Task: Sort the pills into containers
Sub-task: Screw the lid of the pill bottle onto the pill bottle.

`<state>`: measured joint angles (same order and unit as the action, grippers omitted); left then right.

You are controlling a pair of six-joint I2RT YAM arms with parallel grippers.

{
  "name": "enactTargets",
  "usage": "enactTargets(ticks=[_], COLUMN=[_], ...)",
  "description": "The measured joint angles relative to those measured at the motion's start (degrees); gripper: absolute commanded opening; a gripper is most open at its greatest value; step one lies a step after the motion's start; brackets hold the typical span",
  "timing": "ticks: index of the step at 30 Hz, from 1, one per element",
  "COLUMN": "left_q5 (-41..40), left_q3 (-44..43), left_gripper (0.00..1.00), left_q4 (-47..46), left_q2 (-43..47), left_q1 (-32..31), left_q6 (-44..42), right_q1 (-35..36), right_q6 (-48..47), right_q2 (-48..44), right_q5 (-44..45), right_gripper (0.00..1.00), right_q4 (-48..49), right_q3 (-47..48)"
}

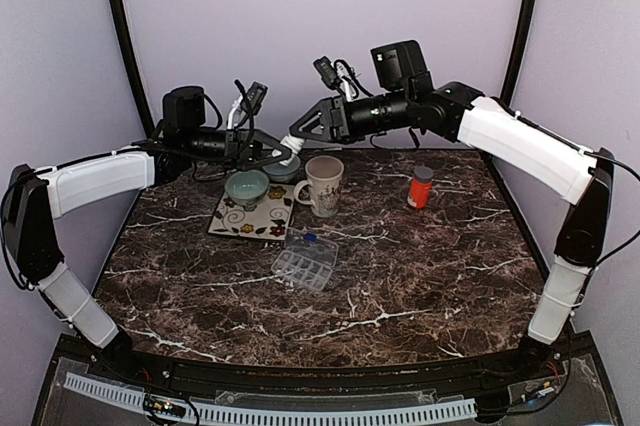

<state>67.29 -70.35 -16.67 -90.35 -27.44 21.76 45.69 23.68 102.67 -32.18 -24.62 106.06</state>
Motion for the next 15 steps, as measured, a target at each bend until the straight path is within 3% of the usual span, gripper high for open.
enactTargets(ticks=[15], left_q5=[1.11], left_q3=[-0.74], left_gripper=[0.00], left_q4=[-1.64], left_q2=[-1.57], left_q1=[0.28], left_q6=[1.22], right_q1=[-0.33], right_q6=[1.88], right_q2=[1.42], right_q5=[-2.51], right_gripper=[0.36], right_q4=[1.25], right_q3=[0.00])
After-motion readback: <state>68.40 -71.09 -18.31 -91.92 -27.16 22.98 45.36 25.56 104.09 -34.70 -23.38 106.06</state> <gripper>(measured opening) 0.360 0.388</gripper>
